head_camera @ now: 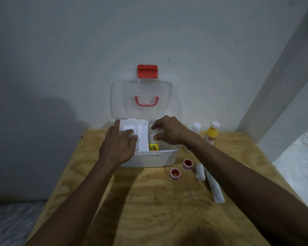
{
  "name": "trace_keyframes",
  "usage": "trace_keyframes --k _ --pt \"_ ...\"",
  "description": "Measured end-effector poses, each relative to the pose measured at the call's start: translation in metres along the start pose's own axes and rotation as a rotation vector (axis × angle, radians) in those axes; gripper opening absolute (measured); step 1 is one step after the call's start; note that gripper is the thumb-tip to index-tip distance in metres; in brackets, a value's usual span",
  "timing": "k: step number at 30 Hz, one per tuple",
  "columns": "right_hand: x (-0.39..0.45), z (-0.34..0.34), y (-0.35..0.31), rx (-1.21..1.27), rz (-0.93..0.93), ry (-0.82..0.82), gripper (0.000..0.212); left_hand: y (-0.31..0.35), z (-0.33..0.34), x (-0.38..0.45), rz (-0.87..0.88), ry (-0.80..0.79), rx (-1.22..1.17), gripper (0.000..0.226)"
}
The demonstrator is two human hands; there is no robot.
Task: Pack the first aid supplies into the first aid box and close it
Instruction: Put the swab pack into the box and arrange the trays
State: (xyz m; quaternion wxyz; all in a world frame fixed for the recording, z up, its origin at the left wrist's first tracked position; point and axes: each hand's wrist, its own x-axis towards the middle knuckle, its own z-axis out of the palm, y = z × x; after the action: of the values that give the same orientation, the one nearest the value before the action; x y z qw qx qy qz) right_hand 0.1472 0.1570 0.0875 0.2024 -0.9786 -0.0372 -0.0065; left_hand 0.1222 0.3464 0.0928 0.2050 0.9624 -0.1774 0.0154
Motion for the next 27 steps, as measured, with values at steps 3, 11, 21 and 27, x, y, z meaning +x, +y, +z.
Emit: trace_keyframes --k 3,11,21,27 --pt "-0.001 0.003 -0.002 0.145 0.101 0.109 0.046 0.001 -0.001 0.0 -0.008 -0.013 0.014 0.041" --pt "-0.007 0.019 -0.008 0.236 0.269 0.317 0.051 0.001 -0.002 -0.001 -0.017 -0.018 0.001 0.041" --pt "-0.013 0.022 -0.015 0.186 0.274 0.288 0.043 0.0 -0.003 -0.001 -0.016 -0.031 -0.004 0.042" --pt "-0.019 0.019 -0.019 0.153 0.29 0.29 0.034 0.0 -0.005 -0.003 -0.01 -0.048 0.02 0.042"
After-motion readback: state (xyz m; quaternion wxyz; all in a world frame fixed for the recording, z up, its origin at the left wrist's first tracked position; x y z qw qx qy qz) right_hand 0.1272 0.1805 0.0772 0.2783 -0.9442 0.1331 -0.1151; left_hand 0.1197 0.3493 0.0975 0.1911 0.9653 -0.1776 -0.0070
